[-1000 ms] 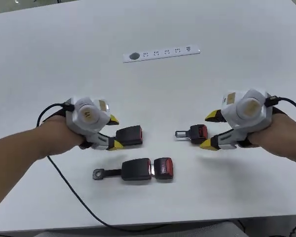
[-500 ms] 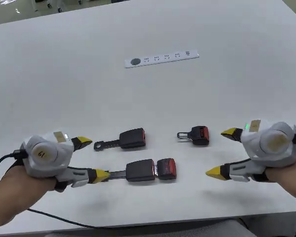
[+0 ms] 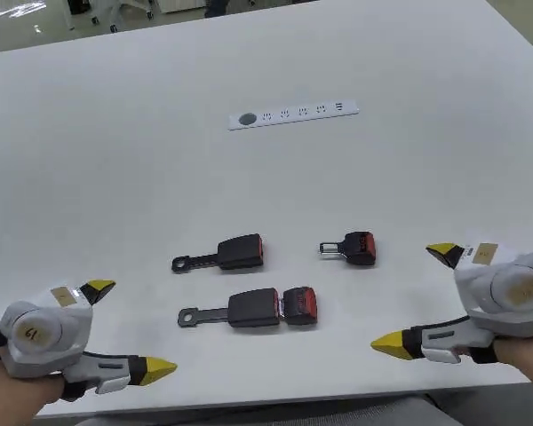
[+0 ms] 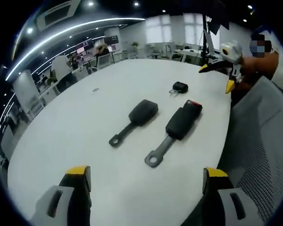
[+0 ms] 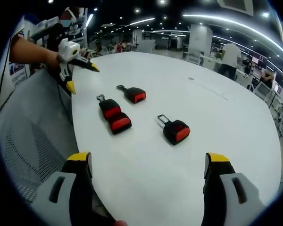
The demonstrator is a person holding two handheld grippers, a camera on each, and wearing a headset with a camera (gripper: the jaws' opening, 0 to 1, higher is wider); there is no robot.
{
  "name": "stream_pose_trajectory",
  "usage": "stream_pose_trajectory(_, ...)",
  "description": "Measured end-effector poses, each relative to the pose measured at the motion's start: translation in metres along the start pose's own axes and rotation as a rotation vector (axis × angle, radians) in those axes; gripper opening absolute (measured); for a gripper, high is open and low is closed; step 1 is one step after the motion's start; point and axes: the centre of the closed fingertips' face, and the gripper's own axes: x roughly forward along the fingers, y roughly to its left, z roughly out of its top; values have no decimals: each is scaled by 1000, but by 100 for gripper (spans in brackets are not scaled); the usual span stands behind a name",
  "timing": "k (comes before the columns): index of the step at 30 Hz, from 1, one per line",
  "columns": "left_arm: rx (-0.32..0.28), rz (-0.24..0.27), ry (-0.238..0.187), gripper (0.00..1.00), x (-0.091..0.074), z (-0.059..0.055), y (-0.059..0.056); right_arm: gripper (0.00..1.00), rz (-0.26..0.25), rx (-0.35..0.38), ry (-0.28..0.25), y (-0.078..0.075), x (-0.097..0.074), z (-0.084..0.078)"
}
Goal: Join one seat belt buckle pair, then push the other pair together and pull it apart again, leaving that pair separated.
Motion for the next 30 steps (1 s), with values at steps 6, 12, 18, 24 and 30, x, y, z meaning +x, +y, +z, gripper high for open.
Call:
stream_pose_trajectory(6, -3, 12, -12, 100, 3, 3, 3, 100, -24, 26, -3, -1, -1, 4)
stream_pose_trajectory(12, -27, 32, -26, 100, 6, 9, 4, 100, -19, 27, 9, 5, -2, 6)
stream_pose_trajectory(18, -35, 19, -27, 100, 10, 4, 0, 100, -15, 34, 17, 7, -3, 5)
stream_pose_trajectory(24, -32, 5, -9, 100, 11, -3, -5, 100, -18, 49, 17, 6, 0, 3)
stream_pose_trajectory(30, -16, 1, -48, 100, 9, 7, -12, 100, -21, 55, 22, 9, -1, -2)
